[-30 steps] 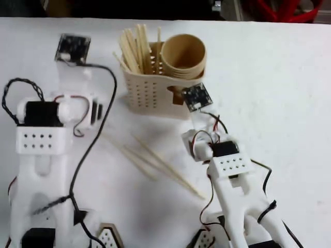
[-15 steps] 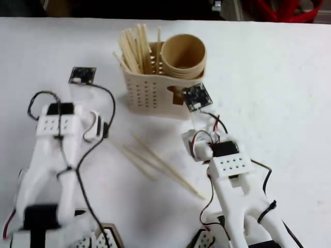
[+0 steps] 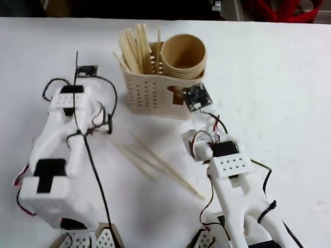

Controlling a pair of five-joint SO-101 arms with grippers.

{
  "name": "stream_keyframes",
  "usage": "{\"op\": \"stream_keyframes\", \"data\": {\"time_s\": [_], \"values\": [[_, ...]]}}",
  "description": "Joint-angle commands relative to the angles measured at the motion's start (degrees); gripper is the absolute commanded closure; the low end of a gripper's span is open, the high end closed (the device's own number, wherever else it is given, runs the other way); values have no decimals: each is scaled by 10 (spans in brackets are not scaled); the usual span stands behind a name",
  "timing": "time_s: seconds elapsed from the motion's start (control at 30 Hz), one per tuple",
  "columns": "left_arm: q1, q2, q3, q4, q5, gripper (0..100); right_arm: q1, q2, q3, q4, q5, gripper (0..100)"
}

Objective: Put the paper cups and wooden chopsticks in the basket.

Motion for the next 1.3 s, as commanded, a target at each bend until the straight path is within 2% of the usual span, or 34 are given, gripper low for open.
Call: {"op": "stream_keyframes", "data": {"time_s": [0.0,0.43,0.73,1.0,1.27], "values": [[-7,27,-39,-5,14,803,5,-19,-4,-6,7,978],[-6,131,-151,21,14,980,5,-19,-4,-6,7,978],[-6,132,-257,108,14,977,5,-19,-4,-6,7,978],[-1,131,-429,230,13,978,5,-19,-4,-6,7,978],[6,131,-707,344,11,978,5,-19,-4,-6,7,978]]}}
